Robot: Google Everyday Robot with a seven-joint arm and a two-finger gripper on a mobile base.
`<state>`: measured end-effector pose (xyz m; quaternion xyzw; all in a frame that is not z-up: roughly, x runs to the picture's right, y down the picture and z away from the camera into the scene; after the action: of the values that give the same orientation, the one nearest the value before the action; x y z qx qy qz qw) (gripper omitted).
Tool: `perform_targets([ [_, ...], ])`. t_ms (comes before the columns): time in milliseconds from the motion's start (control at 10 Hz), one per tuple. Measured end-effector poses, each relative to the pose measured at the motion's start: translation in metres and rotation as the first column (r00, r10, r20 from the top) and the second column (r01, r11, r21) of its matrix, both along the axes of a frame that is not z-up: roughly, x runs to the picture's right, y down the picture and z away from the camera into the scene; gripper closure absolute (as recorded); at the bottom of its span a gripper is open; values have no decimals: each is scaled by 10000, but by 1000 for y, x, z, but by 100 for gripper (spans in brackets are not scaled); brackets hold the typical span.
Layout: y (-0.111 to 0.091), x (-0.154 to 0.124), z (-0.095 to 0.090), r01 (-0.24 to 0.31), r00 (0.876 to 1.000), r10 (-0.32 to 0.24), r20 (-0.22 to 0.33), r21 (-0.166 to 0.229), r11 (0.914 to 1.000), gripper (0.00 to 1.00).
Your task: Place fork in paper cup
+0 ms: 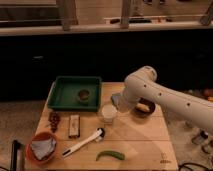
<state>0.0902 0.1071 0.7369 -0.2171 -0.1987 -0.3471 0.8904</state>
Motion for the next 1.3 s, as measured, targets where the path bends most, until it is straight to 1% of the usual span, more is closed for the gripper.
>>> perform_targets([
  [400, -1, -17, -1, 390, 9966, -370, 734, -264, 9989, 100],
  [700, -5, -29, -3, 861, 9880, -791, 1324, -481, 9951, 100],
  [800, -8, -36, -2, 1083, 9829, -985, 1555, -560, 9925, 100],
  [1300, -14, -52, 5, 1657, 9669, -1442, 2105, -881, 9822, 100],
])
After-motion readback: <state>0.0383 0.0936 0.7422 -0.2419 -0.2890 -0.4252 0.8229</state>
